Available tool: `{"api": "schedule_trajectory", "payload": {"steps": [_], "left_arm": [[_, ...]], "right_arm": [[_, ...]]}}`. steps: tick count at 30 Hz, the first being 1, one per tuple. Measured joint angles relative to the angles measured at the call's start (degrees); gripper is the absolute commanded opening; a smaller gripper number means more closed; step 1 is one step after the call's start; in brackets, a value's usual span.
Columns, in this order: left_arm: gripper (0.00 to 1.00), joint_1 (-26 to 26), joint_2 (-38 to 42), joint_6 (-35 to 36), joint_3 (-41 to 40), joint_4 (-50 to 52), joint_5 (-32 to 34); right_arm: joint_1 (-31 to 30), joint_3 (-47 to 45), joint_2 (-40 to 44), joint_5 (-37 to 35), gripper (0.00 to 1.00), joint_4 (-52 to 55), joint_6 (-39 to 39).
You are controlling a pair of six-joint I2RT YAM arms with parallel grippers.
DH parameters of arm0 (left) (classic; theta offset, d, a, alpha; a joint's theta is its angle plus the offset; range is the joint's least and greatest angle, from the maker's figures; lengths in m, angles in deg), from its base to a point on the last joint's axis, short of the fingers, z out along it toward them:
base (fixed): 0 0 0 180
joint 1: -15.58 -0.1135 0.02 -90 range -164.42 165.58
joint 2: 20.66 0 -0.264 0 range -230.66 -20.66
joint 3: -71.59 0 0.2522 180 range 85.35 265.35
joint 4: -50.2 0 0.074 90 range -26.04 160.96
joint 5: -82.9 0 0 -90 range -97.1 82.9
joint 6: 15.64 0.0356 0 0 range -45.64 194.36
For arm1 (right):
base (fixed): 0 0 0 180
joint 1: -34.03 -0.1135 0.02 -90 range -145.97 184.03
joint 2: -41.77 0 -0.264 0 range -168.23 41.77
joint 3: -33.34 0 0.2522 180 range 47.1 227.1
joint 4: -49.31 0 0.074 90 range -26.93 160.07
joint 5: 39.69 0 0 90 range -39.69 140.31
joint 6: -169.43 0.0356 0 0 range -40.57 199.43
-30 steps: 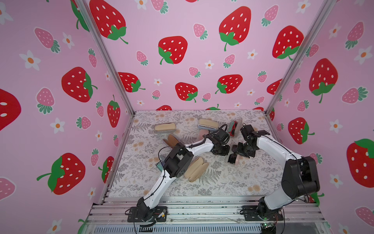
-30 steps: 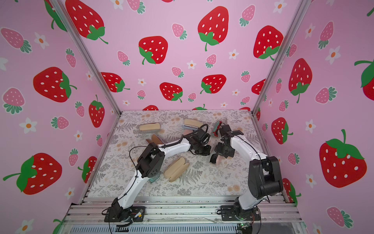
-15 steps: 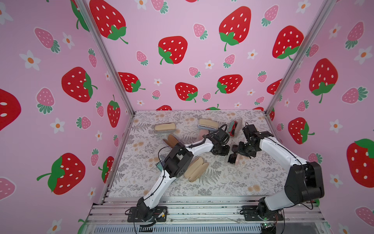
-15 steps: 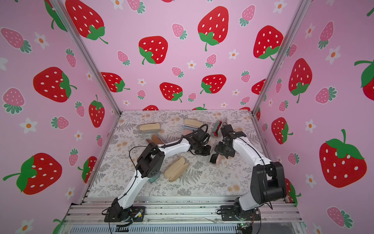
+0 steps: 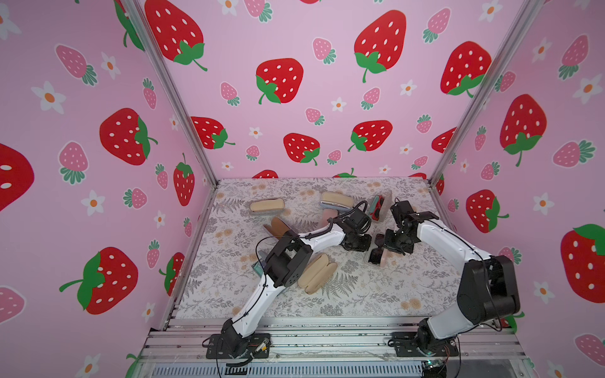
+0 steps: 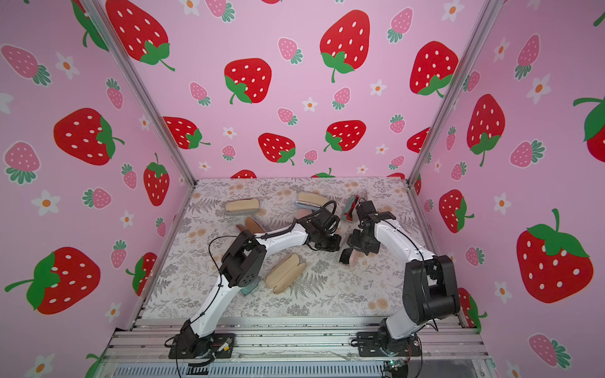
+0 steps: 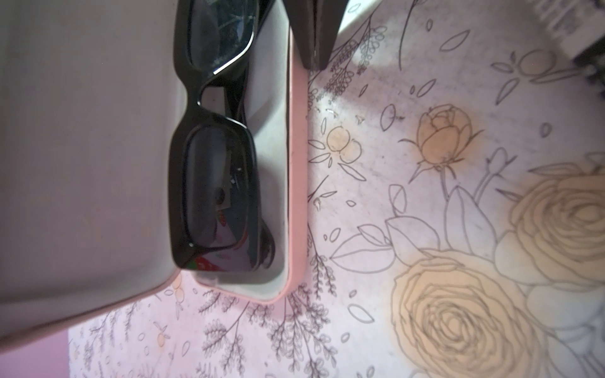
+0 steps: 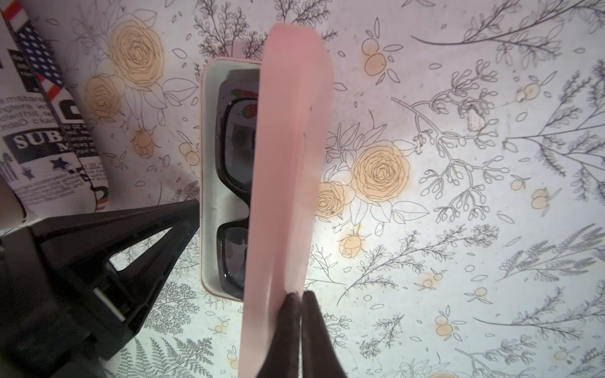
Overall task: Close the glasses case
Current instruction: Close the glasses case at the center of the board.
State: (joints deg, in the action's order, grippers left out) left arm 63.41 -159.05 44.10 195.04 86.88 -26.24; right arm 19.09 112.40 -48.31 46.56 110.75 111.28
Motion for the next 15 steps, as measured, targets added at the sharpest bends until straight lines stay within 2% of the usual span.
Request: {"api": "schedule_trajectory", "payload": {"steps": [15], "left_arm": [[0.0,-0.33,0.0,0.04,0.0,0.15,0.02]], "right_arm": [[-0.13,0.2,-2.56,3.41,0.07,-4.15,-0.17]]}}
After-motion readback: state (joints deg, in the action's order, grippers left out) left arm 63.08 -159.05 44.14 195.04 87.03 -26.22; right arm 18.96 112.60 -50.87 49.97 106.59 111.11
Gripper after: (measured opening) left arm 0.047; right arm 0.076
